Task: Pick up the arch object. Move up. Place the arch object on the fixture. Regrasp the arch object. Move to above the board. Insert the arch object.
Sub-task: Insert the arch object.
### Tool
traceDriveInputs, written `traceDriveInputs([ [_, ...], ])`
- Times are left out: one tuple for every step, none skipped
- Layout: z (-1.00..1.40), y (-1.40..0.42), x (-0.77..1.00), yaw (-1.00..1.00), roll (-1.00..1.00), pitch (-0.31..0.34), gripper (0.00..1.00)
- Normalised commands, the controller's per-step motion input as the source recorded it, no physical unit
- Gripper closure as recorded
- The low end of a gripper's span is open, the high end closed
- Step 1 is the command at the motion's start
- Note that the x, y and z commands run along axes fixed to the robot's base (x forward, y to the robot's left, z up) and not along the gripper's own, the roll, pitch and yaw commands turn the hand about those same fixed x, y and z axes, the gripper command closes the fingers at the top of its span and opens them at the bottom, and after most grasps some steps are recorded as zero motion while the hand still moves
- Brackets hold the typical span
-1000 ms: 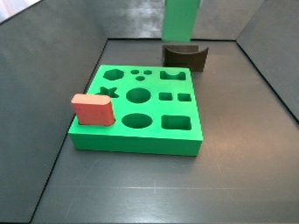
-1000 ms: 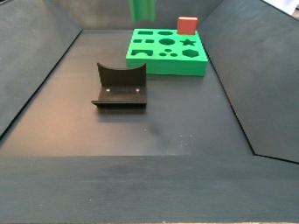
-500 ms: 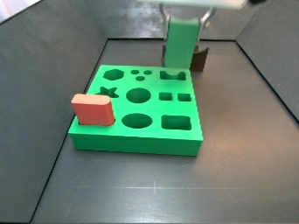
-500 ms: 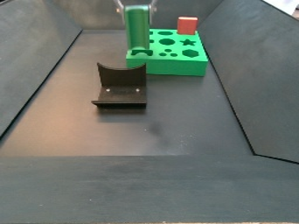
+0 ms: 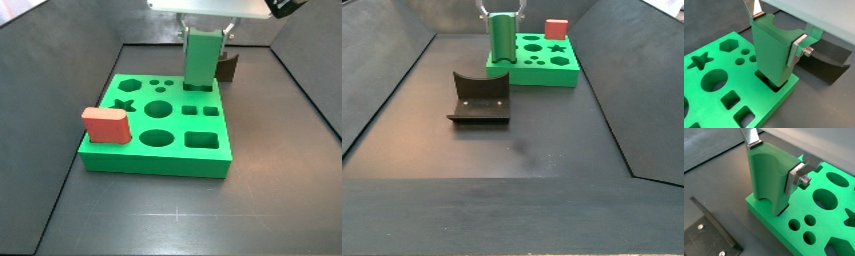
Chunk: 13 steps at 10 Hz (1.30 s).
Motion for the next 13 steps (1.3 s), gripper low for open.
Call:
traceDriveInputs([
  [-0.05,-0.06,0.0,0.0,0.0,-0.087,1.0],
  [-0.11,-0.01,0.0,0.0,0.0,-0.129,1.0],
  [-0.21,0.0,-0.12,-0.04,0.0,-0.146,1.0],
  [-0.3,0.05,-0.09,-0.11,0.0,-0.13,1.0],
  [-0.31,0.0,-0.03,-0.1,0.0,-0.151,1.0],
  [-0.33,0.0,0.0,-0.09,0.0,-0.154,1.0],
  [-0.37,0.0,0.0,-0.09,0.0,-0.163,1.0],
  [-0.37,-0.01,0.0,-0.06,0.0,-0.171,1.0],
  [-0.34,0.0,0.0,-0.02,0.0,-0.146,1.0],
  [-0.37,0.09,0.0,-0.01,-0.01,-0.116,1.0],
  [-0.41,0.11,0.0,0.0,0.0,-0.119,1.0],
  [-0.44,0.07,0.0,0.0,0.0,-0.11,1.0],
  [-0.4,0.03,0.0,0.0,0.0,-0.083,1.0],
])
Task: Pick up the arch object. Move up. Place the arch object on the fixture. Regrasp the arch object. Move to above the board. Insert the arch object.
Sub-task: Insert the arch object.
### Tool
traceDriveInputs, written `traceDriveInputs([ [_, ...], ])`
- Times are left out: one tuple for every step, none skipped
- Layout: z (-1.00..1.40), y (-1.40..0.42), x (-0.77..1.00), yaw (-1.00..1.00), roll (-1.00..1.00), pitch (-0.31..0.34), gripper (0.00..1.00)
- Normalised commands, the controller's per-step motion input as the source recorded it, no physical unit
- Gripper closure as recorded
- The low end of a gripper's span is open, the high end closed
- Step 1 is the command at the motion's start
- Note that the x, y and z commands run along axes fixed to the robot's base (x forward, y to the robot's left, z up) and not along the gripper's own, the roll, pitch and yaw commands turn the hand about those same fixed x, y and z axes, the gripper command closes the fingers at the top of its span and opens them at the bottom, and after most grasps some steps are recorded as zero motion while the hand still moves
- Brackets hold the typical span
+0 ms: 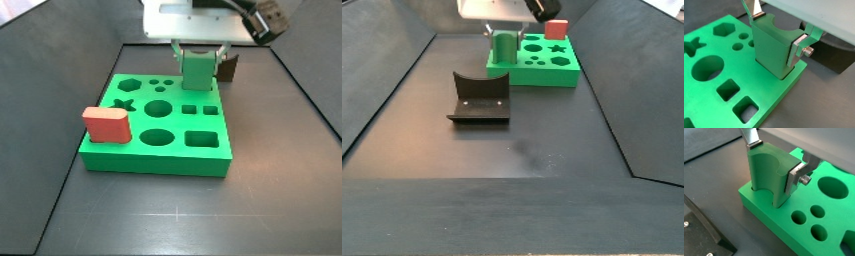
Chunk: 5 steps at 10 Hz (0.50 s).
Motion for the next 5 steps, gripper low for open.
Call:
traceDriveInputs([
  [-0.35,0.0,0.0,0.0,0.02,-0.054,1.0],
  [-0.33,0.0,0.0,0.0,0.08,-0.033,1.0],
  [-0.31,-0.01,0.0,0.0,0.09,-0.059,1.0],
  [-0.03,0.0,0.0,0.0,0.0,-0.016,1.0],
  [0.0,0.0,0.0,0.0,0.0,0.0,1.0],
])
